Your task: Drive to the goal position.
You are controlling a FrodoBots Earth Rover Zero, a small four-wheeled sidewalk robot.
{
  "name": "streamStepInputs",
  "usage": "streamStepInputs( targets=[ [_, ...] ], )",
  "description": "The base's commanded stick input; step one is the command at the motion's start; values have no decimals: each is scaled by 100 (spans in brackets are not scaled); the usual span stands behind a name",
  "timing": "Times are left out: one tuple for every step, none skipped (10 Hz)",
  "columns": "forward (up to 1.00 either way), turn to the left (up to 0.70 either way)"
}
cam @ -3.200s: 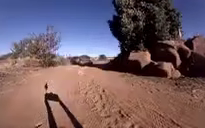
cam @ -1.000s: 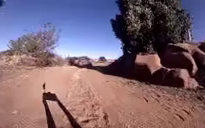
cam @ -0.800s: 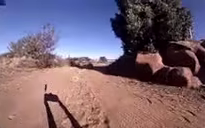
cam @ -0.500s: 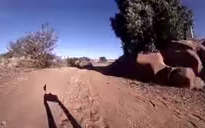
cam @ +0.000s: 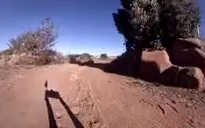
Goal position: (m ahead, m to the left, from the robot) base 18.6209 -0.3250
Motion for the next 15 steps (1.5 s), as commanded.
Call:
streamStepInputs(
  targets=[
    [50,0],
    [50,0],
    [50,0],
    [50,0],
    [50,0],
    [50,0],
    [50,0],
    [50,0],
    [50,0],
    [50,0],
    [50,0],
    [50,0],
    [50,0],
    [50,0],
    [50,0]
  ],
)
